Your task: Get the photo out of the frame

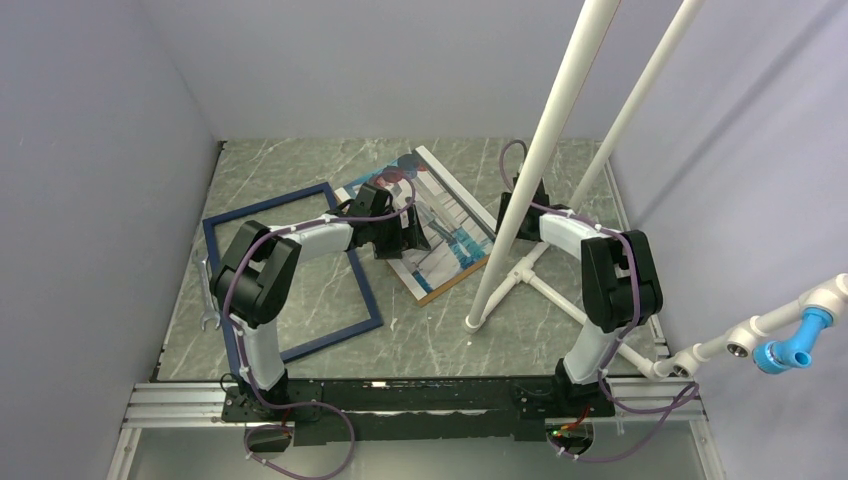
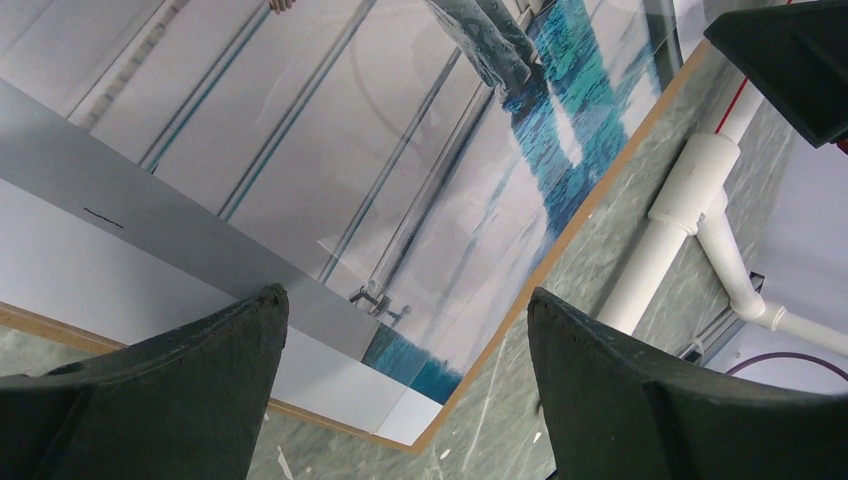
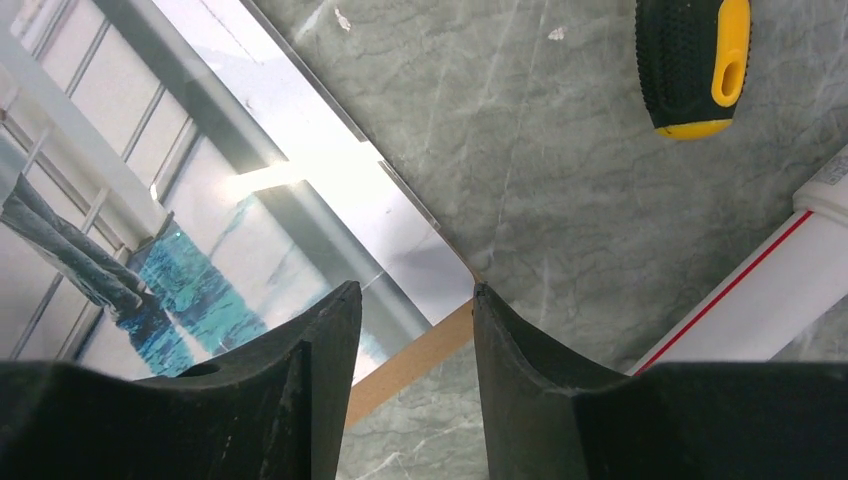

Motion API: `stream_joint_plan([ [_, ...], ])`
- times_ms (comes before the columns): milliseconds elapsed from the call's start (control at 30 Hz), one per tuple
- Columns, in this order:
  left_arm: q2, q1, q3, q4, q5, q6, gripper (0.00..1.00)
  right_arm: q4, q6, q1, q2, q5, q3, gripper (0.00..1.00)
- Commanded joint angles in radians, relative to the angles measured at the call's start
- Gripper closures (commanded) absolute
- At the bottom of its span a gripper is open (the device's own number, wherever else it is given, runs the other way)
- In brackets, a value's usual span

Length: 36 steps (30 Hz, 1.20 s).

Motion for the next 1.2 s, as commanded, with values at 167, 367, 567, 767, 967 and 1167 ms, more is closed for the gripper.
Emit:
stream_joint_plan([
  [167,0.019,0.001,-0.026,-0.025,-0.011,0.000,0.07,-0.002,0.007,-0.002,0.041,0.013,0.051,0.56],
  [367,0.022,0.001,-0.026,-0.022,-0.008,-0.001,0.07,-0.003,0.020,-0.002,0.062,-0.006,0.040,0.56],
  [567,0.025,0.001,-0.029,-0.023,-0.007,0.001,0.07,-0.011,0.043,-0.011,0.069,-0.054,0.034,0.54],
  [767,0.035,0.002,-0.041,-0.006,0.008,-0.010,0.07,0.159,0.166,-0.101,0.034,-0.403,-0.071,0.51],
  [967,0.035,0.003,-0.042,-0.004,0.008,-0.011,0.07,0.240,0.227,-0.134,0.044,-0.497,-0.103,0.48],
  [1167,0.038,0.005,-0.034,-0.006,0.010,-0.011,0.07,0.382,0.379,-0.158,0.014,-0.628,-0.191,0.45],
])
